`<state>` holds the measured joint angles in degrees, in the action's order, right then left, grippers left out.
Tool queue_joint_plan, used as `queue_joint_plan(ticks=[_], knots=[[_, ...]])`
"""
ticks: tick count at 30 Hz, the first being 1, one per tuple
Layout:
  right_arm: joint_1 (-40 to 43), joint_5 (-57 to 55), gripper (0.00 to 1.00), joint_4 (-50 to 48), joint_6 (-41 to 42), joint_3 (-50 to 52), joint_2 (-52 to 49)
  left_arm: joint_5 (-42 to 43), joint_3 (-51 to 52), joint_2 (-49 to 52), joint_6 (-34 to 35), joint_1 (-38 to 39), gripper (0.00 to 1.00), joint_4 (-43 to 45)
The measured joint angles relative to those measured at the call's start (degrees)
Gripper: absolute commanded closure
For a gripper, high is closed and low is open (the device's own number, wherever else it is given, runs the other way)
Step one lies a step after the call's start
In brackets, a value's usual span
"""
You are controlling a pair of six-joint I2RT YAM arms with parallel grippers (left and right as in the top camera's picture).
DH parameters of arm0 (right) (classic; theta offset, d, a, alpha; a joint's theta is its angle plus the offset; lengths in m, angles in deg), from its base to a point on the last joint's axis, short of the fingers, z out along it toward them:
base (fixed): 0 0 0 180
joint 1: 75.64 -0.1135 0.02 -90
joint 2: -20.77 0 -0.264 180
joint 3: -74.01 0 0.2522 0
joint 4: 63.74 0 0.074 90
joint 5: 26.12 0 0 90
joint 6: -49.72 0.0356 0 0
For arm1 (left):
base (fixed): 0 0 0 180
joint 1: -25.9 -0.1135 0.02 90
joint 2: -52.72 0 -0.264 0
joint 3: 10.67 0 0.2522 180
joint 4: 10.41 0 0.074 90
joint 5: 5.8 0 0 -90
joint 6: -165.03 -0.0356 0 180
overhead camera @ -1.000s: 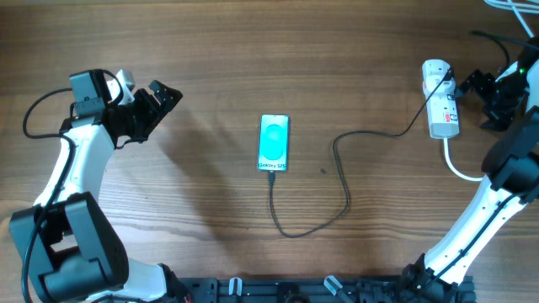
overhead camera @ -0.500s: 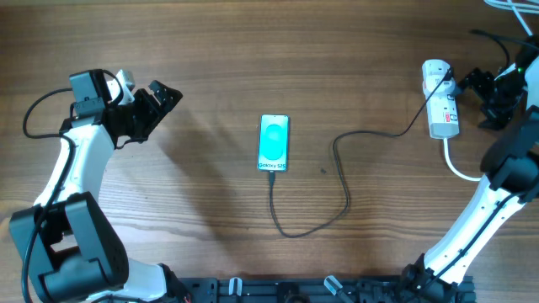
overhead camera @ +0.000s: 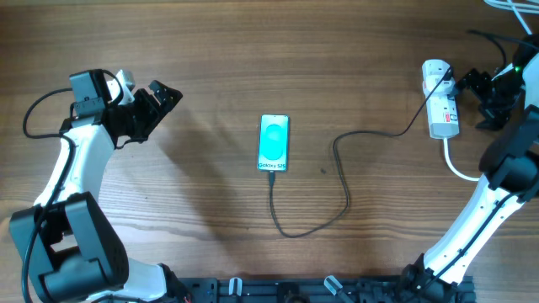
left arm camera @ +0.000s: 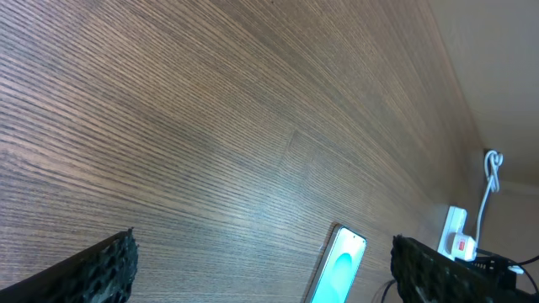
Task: Plug charger to phone and switch on socket
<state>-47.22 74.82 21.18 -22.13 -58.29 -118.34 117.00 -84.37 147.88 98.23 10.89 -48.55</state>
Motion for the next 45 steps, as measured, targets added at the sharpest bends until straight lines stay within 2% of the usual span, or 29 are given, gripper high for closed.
queue_joint_plan(ticks=[9,14,20,24,27,38,45], knots=[[-0.3,-0.2,0.0,3.2,0.0,-0.1,0.1,0.0,0.0,0.0,0.0,0.0,0.0,0.0],[-0.7,-5.1,0.0,6.4,-0.6,-0.1,1.2,0.0,0.0,0.0,0.0,0.0,0.0,0.0],[-0.7,-0.3,0.0,11.8,-10.8,0.0,9.6,0.0,0.0,0.0,0.0,0.0,0.0,0.0],[-0.7,1.7,0.0,11.0,-14.8,0.0,10.0,0.0,0.0,0.0,0.0,0.0,0.0,0.0],[-0.7,-0.2,0.0,7.6,-15.5,0.0,10.0,0.0,0.0,0.0,0.0,0.0,0.0,0.0],[-0.7,-4.0,0.0,5.0,-22.1,0.0,10.0,0.0,0.0,0.0,0.0,0.0,0.0,0.0],[-0.7,-4.5,0.0,-16.7,-22.6,0.3,10.0,0.0,0.0,0.0,0.0,0.0,0.0,0.0]])
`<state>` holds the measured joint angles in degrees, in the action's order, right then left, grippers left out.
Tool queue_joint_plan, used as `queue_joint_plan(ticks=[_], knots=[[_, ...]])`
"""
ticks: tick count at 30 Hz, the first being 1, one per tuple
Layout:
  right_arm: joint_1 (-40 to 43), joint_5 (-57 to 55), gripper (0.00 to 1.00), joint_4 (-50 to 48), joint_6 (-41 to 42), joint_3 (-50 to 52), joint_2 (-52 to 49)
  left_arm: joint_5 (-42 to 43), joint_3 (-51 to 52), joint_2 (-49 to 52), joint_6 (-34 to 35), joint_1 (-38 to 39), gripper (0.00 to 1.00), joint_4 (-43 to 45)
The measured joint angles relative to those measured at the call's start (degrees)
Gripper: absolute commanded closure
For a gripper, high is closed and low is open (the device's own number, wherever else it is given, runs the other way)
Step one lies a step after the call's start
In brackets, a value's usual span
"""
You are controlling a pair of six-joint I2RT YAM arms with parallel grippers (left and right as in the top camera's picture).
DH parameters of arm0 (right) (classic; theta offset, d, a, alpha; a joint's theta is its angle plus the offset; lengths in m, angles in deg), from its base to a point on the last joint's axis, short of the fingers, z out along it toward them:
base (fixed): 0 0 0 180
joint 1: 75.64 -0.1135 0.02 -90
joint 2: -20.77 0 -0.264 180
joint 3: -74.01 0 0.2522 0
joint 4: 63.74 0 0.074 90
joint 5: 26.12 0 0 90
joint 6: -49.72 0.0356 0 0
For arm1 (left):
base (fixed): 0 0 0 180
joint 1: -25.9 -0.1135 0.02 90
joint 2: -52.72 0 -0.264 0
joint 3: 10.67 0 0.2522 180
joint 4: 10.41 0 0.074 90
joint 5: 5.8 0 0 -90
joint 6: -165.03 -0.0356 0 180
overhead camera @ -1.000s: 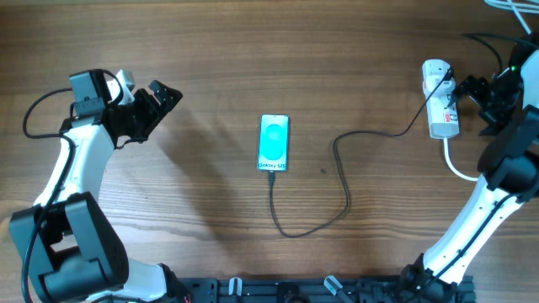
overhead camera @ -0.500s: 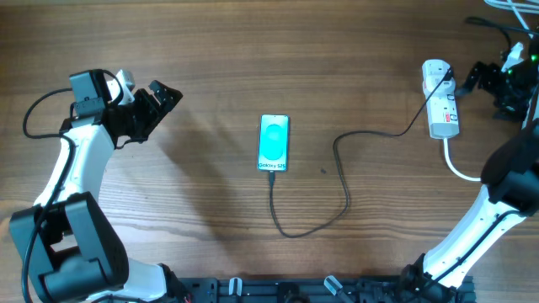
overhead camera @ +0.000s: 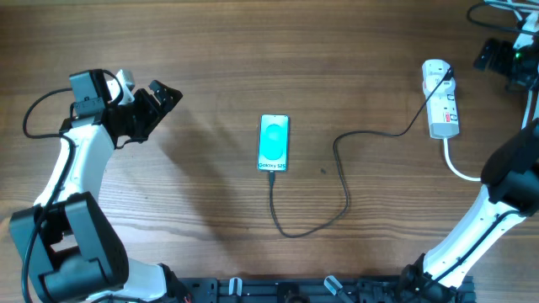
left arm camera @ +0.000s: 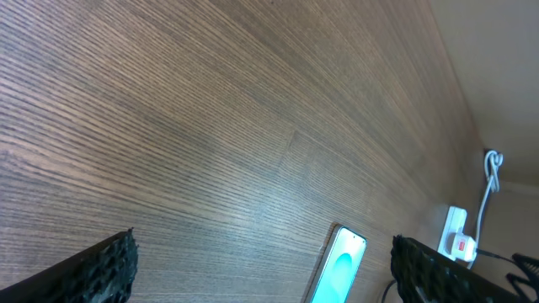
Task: Plug charger to phone and switch on socket
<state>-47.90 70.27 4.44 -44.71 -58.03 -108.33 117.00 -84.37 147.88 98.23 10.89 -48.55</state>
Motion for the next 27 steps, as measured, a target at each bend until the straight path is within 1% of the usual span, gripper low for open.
queue_joint_plan(ticks=[2,4,20,22,24,26,27], knots=[[0.0,0.0,0.0,-7.0,0.0,0.0,0.0,0.0,0.0,0.0,0.0,0.0,0.0,0.0],[0.0,0.0,0.0,-10.0,0.0,0.0,0.0,0.0,0.0,0.0,0.0,0.0,0.0,0.0],[0.0,0.0,0.0,-10.3,0.0,0.0,0.0,-0.3,0.0,-0.2,0.0,0.1,0.0,-0.1],[0.0,-0.1,0.0,-10.3,0.0,0.0,0.0,-2.0,0.2,-3.5,0.0,1.2,0.0,-0.1],[0.0,-0.1,0.0,-10.4,0.0,0.0,0.0,-2.7,0.3,-12.8,0.0,4.2,0.0,0.0],[0.0,0.0,0.0,-10.4,0.0,0.0,0.0,-3.3,0.2,-19.1,-0.5,6.9,0.0,0.0],[0.0,0.0,0.0,-10.3,0.0,0.0,0.0,-4.8,0.2,-20.7,-1.2,7.6,0.0,-0.3]])
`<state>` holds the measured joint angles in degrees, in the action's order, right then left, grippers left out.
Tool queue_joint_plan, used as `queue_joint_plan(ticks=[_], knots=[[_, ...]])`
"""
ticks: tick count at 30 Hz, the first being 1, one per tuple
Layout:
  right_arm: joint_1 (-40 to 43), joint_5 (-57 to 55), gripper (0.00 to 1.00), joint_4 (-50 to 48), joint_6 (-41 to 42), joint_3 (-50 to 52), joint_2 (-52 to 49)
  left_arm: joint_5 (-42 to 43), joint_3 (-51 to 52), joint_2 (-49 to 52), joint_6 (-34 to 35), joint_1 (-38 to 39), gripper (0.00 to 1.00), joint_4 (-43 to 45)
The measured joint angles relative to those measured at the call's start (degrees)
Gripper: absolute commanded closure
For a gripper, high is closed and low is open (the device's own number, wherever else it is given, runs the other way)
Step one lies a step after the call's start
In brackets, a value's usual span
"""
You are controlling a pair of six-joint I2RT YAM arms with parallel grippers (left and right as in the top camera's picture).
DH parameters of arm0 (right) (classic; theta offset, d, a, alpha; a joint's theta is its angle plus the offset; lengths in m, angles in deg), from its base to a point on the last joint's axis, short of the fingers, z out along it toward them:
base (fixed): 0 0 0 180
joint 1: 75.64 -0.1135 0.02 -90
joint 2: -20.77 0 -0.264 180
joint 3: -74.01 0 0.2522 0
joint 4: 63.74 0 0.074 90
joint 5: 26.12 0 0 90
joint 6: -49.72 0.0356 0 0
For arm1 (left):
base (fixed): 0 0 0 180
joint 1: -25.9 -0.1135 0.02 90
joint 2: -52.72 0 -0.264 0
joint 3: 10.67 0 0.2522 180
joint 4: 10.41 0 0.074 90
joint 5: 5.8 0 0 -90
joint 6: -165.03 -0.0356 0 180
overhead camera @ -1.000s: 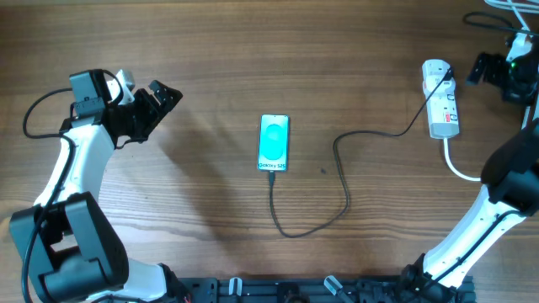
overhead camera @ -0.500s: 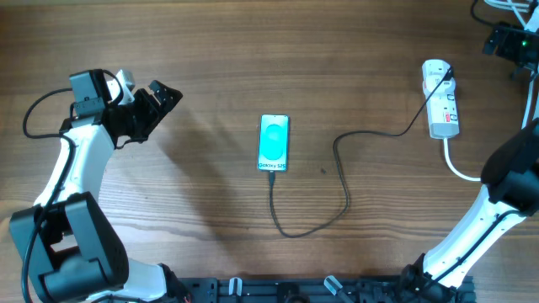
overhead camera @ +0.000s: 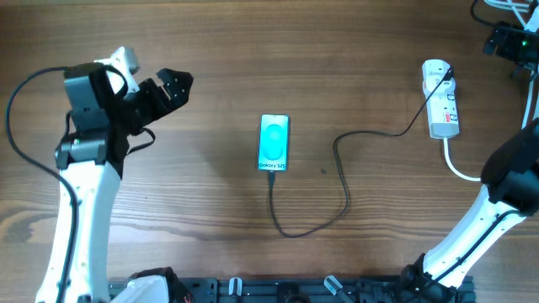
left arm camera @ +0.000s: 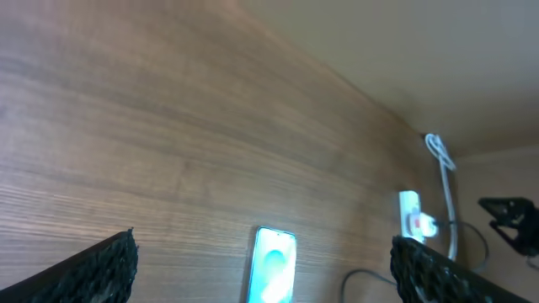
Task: Plug charger to phone and switch on socket
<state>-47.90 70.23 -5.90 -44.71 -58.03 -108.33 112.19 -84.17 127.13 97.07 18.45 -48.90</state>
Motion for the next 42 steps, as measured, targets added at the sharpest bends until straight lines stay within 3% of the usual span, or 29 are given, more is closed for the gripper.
queue_joint_plan(ticks=[2,4,9,11,15,21,30,32,37,42], knots=[[0.0,0.0,0.0,0.0,0.0,0.0,0.0,-4.0,1.3,-1.0,-0.8,1.0,0.0,1.1],[0.0,0.0,0.0,0.0,0.0,0.0,0.0,-7.3,7.2,-1.3,-1.3,2.3,0.0,9.1],[0.0,0.0,0.0,0.0,0.0,0.0,0.0,-9.8,30.3,-1.3,-1.8,5.0,0.0,43.8],[0.0,0.0,0.0,0.0,0.0,0.0,0.0,-10.5,38.7,-1.6,-1.8,5.1,0.0,47.0],[0.0,0.0,0.0,0.0,0.0,0.0,0.0,-12.7,48.6,-3.8,-1.8,5.1,0.0,47.5],[0.0,0.0,0.0,0.1,0.0,0.0,0.0,-15.8,56.9,-15.6,-1.8,5.1,0.0,48.9],[0.0,0.0,0.0,0.0,0.0,0.0,0.0,-20.5,59.3,-42.0,-1.8,5.1,0.0,22.0],[0.0,0.0,0.0,-0.1,0.0,0.0,0.0,-21.3,59.3,-51.3,-2.3,5.1,0.0,21.1],[0.0,0.0,0.0,0.0,0.0,0.0,0.0,-22.2,59.2,-71.5,-10.8,5.1,0.0,21.0],[0.0,0.0,0.0,0.0,0.0,0.0,0.0,-22.4,59.1,-73.6,-19.3,5.1,0.0,21.0]])
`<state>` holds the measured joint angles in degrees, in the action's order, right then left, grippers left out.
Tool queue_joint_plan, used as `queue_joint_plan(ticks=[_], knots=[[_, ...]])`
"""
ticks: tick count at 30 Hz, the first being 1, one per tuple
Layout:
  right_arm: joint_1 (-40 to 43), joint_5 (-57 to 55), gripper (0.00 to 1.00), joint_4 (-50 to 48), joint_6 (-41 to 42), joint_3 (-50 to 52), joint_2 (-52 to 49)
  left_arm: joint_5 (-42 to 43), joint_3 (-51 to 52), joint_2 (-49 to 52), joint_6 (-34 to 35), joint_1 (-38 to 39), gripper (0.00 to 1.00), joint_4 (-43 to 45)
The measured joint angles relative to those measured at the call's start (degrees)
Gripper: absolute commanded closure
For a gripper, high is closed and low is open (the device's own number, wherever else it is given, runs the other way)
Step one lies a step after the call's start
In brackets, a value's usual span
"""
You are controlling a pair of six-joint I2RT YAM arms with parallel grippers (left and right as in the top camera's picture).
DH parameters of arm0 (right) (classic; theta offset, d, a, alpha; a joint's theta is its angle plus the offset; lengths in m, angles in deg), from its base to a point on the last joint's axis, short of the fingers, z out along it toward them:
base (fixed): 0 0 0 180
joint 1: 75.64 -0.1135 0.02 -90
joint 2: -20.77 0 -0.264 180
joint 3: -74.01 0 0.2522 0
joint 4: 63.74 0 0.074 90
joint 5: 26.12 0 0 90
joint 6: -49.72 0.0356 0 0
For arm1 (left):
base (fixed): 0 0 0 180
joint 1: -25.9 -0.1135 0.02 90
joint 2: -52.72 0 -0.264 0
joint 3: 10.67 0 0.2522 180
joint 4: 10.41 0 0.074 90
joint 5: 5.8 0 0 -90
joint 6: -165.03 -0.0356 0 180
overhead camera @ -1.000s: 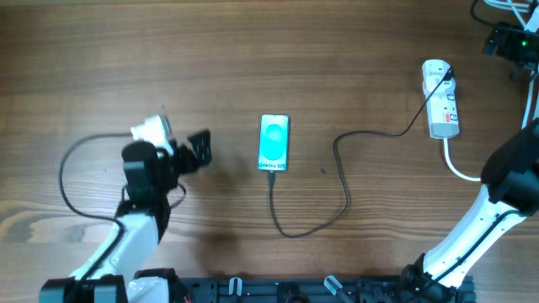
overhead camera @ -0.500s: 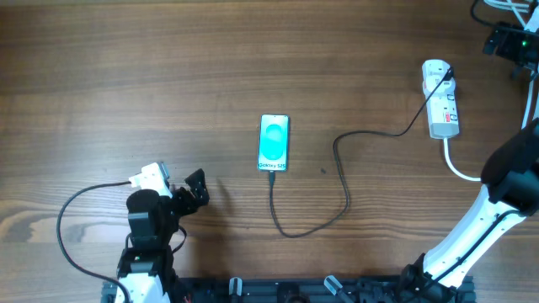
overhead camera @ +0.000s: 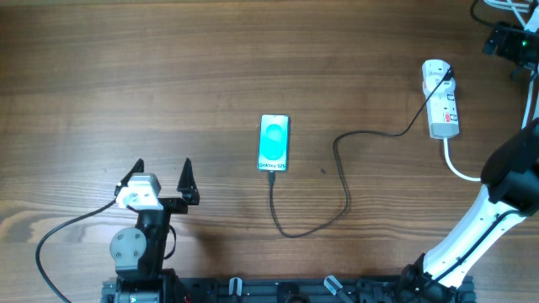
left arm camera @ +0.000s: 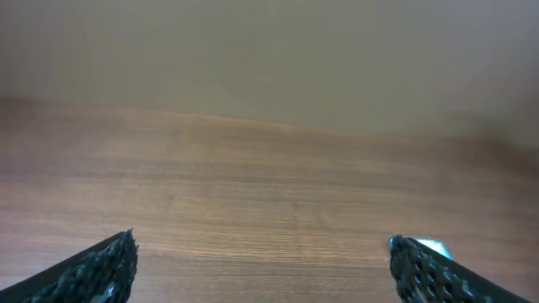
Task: Plug charger to phone and switch on socket
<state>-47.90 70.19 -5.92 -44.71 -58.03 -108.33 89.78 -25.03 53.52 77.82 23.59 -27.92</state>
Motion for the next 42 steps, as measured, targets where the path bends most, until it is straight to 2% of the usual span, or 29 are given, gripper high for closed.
queue_joint_plan(ticks=[3,6,28,32,36,42], knots=[[0.0,0.0,0.0,0.0,0.0,0.0,0.0,0.0,0.0,0.0,-4.3,0.0,0.0,0.0],[0.0,0.0,0.0,0.0,0.0,0.0,0.0,0.0,0.0,0.0,-5.5,0.0,0.0,0.0],[-0.2,-0.1,0.0,0.0,0.0,0.0,0.6,0.0,0.0,0.0,-5.7,0.0,0.0,0.0],[-4.1,-0.3,0.0,0.0,0.0,0.1,8.7,0.0,0.0,0.0,-5.7,0.0,0.0,0.0],[-12.1,-0.3,0.0,-0.2,0.0,0.0,23.4,0.0,0.0,0.0,-5.7,0.0,0.0,0.0],[-17.2,-0.3,0.0,-0.1,0.0,0.1,41.4,0.0,0.0,0.0,-5.7,0.0,0.0,0.0]])
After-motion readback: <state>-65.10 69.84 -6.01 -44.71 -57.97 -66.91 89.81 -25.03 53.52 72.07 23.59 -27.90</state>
